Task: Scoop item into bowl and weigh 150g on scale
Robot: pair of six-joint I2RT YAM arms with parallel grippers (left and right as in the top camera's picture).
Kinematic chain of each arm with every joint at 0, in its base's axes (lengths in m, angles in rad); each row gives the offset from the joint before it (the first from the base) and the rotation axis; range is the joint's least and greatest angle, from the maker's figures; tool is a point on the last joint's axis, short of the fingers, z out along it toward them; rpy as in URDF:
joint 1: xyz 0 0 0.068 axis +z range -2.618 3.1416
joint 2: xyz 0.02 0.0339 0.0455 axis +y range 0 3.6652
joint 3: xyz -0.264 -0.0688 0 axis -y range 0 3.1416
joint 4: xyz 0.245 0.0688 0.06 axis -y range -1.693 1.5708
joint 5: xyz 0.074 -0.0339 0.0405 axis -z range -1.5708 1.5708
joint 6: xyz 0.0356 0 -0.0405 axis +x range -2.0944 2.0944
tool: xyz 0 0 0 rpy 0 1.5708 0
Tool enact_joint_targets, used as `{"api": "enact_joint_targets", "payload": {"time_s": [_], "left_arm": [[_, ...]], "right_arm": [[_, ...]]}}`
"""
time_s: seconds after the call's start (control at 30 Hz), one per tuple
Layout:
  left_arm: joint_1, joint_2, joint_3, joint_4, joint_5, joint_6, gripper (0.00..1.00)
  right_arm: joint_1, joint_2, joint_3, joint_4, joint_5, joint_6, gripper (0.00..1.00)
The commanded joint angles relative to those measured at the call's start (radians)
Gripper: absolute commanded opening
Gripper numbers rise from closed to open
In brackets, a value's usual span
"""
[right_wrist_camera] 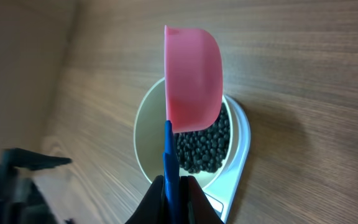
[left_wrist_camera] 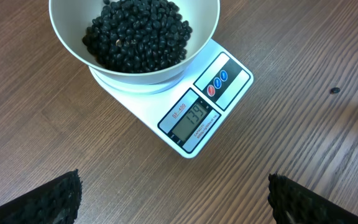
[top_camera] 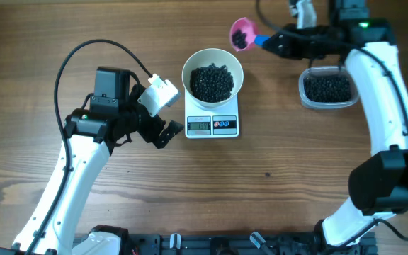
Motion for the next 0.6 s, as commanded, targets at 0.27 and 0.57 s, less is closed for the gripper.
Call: {"api": "enact_joint_targets", "payload": {"time_s": [0.27, 0.57], "left_arm": [[-0.004, -0.013, 0.001, 0.0, 0.009, 0.019, 1.0], [-0.004, -0.013, 0.001, 0.0, 0.009, 0.019, 1.0]], "right_arm": [[-0.2, 0.013, 0.026, 0.003, -0.305, -0.01, 0.04], [-0.112, 0.013, 0.026, 0.005, -0.231, 0.012, 0.04]]}}
